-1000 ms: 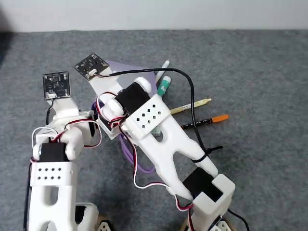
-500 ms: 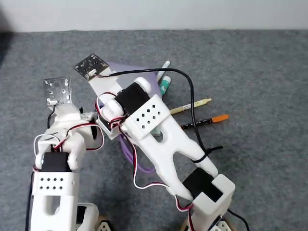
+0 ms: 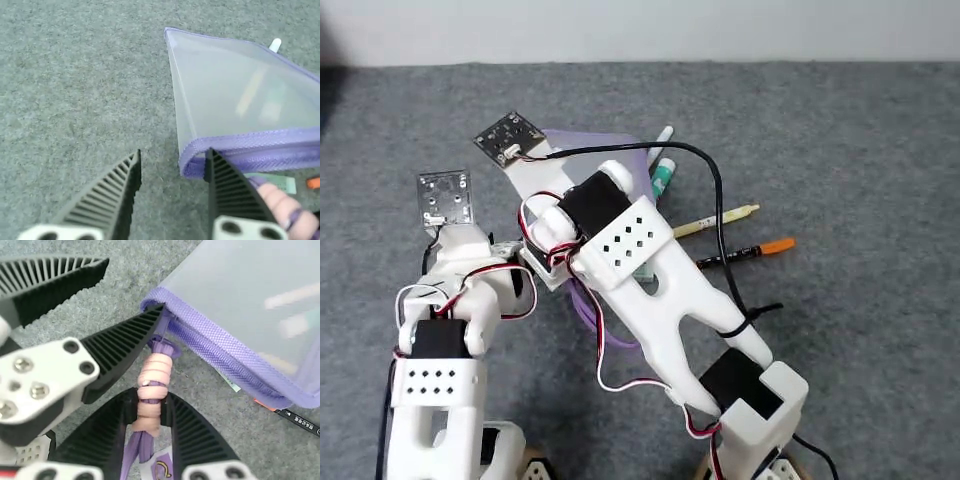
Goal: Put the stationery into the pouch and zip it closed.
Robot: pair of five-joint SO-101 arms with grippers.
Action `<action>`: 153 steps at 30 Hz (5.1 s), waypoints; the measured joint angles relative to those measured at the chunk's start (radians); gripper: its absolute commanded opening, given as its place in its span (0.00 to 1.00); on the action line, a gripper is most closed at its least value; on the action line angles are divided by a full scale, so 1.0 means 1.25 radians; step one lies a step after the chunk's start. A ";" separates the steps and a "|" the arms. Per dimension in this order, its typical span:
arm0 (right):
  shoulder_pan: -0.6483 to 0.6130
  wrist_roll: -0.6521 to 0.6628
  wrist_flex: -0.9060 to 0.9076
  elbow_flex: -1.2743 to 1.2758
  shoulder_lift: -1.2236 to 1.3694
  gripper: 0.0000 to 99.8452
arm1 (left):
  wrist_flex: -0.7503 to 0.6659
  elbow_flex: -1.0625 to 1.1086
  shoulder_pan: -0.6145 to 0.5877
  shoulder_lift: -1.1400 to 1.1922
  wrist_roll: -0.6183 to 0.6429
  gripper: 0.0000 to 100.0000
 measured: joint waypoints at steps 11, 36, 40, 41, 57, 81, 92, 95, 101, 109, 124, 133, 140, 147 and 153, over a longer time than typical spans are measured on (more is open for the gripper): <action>0.000 0.000 0.000 0.000 0.000 0.01 | 0.074 -0.007 -0.001 -0.001 -0.016 0.21; -0.005 0.000 0.000 0.000 -0.090 0.01 | -0.082 -0.001 0.006 -0.002 -0.021 0.01; 0.017 -0.001 0.000 0.000 -0.123 0.01 | -0.077 -0.002 0.006 -0.009 -0.021 0.01; 0.031 -0.001 0.000 0.000 -0.131 0.01 | -0.064 -0.007 0.006 -0.010 -0.020 0.01; 0.198 0.000 0.000 0.396 -0.539 0.01 | 0.226 -0.182 0.006 -0.010 -0.021 0.01; 0.311 0.000 -0.021 0.576 -0.793 0.01 | 0.457 -0.318 0.006 -0.010 -0.041 0.17; 0.327 0.000 -0.020 0.576 -0.803 0.01 | 0.466 -0.318 0.004 -0.009 -0.007 0.26; 0.327 0.000 -0.020 0.576 -0.803 0.01 | 0.442 -0.317 0.004 -0.009 -0.006 0.25; 0.327 0.000 -0.020 0.576 -0.803 0.01 | 0.349 -0.209 0.004 -0.009 -0.006 0.10; 0.325 0.000 -0.021 0.576 -0.802 0.01 | 0.324 -0.190 0.007 -0.009 -0.026 0.01; 0.336 0.000 0.000 0.577 -0.809 0.17 | 0.555 -0.403 0.002 -0.009 -0.080 0.01; 0.334 0.000 0.000 0.577 -0.868 0.17 | 0.643 -0.473 -0.004 -0.009 -0.011 0.01; 0.334 0.000 -0.004 0.576 -0.802 0.17 | 0.643 -0.473 -0.161 -0.009 -0.005 0.01; 0.335 0.000 -0.066 0.577 -0.625 0.17 | 0.675 -0.474 -0.221 -0.009 -0.007 0.01; 0.334 0.031 -0.137 0.577 -0.437 0.17 | 0.678 -0.474 -0.222 -0.009 -0.026 0.01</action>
